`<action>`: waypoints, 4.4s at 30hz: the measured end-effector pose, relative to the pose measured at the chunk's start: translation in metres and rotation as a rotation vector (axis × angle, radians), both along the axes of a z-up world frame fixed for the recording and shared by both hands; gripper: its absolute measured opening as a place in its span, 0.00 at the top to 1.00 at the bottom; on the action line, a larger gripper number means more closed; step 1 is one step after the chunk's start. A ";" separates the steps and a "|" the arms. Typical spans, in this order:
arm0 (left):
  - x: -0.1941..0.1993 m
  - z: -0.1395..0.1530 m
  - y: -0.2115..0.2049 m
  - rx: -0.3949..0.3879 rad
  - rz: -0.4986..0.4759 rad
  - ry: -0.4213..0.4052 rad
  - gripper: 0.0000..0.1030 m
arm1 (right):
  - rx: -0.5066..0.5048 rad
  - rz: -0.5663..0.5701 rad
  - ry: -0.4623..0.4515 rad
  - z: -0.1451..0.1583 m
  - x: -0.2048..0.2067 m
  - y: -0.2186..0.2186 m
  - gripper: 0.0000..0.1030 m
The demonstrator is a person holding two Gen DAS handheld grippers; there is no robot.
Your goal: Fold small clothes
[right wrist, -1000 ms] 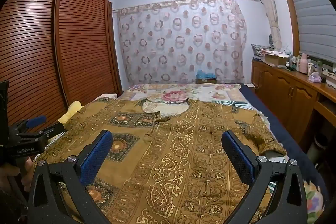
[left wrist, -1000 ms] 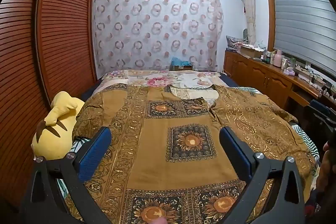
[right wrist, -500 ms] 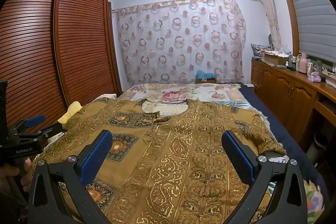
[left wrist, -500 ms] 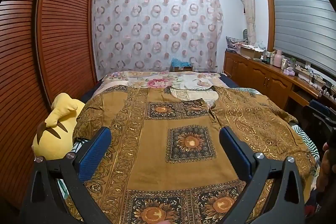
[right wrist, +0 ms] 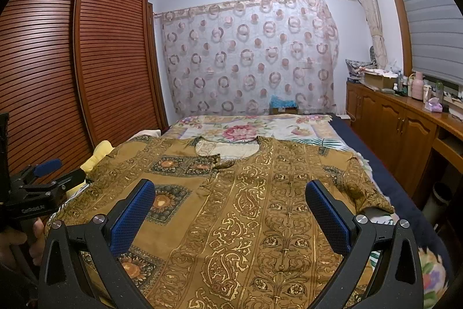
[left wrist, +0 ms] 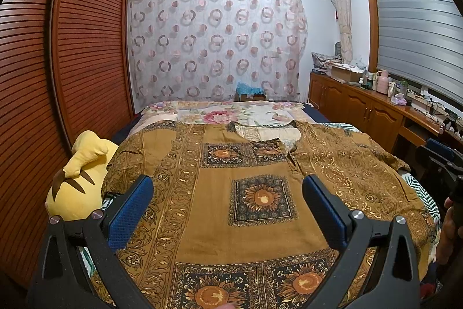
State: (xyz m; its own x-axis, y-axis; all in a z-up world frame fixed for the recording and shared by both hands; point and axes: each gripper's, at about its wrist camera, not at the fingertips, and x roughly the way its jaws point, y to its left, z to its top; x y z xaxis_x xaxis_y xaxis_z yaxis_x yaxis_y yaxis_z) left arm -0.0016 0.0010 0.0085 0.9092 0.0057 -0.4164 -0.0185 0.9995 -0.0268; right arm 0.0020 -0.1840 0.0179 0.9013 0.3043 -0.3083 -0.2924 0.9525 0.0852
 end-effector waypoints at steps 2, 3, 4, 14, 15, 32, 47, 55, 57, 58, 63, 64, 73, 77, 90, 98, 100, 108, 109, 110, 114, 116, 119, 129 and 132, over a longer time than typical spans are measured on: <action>0.000 0.000 0.000 0.000 -0.001 0.000 0.00 | 0.002 0.001 0.001 0.000 0.000 -0.001 0.00; 0.000 0.000 0.000 0.001 0.000 -0.001 0.00 | 0.003 0.001 0.001 0.000 0.000 -0.001 0.00; 0.003 0.003 0.002 0.001 0.001 -0.002 0.00 | 0.003 0.001 0.001 0.000 0.000 -0.001 0.00; 0.001 0.006 0.002 0.002 0.000 -0.006 0.00 | 0.004 0.000 0.004 0.000 0.000 -0.001 0.00; 0.001 0.006 0.002 0.004 0.001 -0.007 0.00 | 0.004 0.000 0.004 0.000 -0.001 -0.001 0.00; 0.000 0.006 0.001 0.008 0.001 -0.011 0.00 | 0.003 -0.002 0.001 0.001 -0.002 -0.001 0.00; -0.003 0.032 -0.009 0.014 -0.005 -0.019 0.00 | 0.002 -0.001 -0.003 0.001 -0.002 0.001 0.00; -0.004 0.032 -0.010 0.015 -0.004 -0.021 0.00 | 0.007 -0.004 -0.010 0.002 -0.002 0.000 0.00; -0.004 0.032 -0.010 0.014 -0.005 -0.021 0.00 | 0.007 -0.003 -0.010 0.002 -0.002 0.000 0.00; -0.004 0.031 -0.010 0.015 -0.005 -0.022 0.00 | 0.007 -0.004 -0.010 0.002 -0.002 0.000 0.00; -0.004 0.028 -0.010 0.015 -0.005 -0.022 0.00 | 0.003 -0.001 -0.011 0.001 -0.002 0.001 0.00; -0.004 0.028 -0.010 0.015 -0.005 -0.022 0.00 | 0.002 0.001 -0.012 0.001 -0.002 0.001 0.00; 0.009 0.017 0.004 0.031 0.024 0.016 0.00 | 0.000 0.046 0.001 -0.004 0.013 0.007 0.00; 0.018 0.009 0.021 0.044 0.032 0.035 0.00 | -0.011 0.089 0.022 -0.009 0.028 0.016 0.00; 0.059 -0.020 0.089 0.076 0.047 0.162 0.00 | -0.087 0.177 0.027 -0.010 0.074 0.041 0.00; 0.080 -0.029 0.134 0.023 0.014 0.232 0.01 | -0.124 0.238 0.084 -0.011 0.099 0.050 0.00; 0.087 -0.032 0.146 -0.001 0.012 0.250 0.10 | -0.136 0.252 0.100 -0.010 0.107 0.053 0.00; 0.113 -0.053 0.188 -0.012 0.059 0.344 0.21 | -0.193 0.305 0.126 -0.005 0.134 0.070 0.00; 0.116 -0.057 0.192 -0.014 0.055 0.358 0.21 | -0.205 0.312 0.129 -0.007 0.136 0.071 0.00; 0.120 -0.060 0.194 -0.007 0.052 0.371 0.21 | -0.217 0.315 0.133 -0.009 0.137 0.073 0.00; 0.133 -0.072 0.205 -0.022 0.038 0.432 0.24 | -0.227 0.351 0.187 -0.013 0.150 0.082 0.00; 0.138 -0.076 0.209 -0.052 0.015 0.452 0.37 | -0.221 0.368 0.215 -0.013 0.156 0.084 0.00; 0.140 -0.075 0.211 -0.065 -0.008 0.447 0.45 | -0.212 0.385 0.238 -0.010 0.162 0.086 0.00; 0.143 -0.078 0.208 -0.023 -0.036 0.456 0.80 | -0.218 0.403 0.242 -0.017 0.161 0.091 0.00; 0.141 -0.072 0.211 -0.029 -0.033 0.441 0.93 | -0.238 0.385 0.228 -0.017 0.156 0.086 0.00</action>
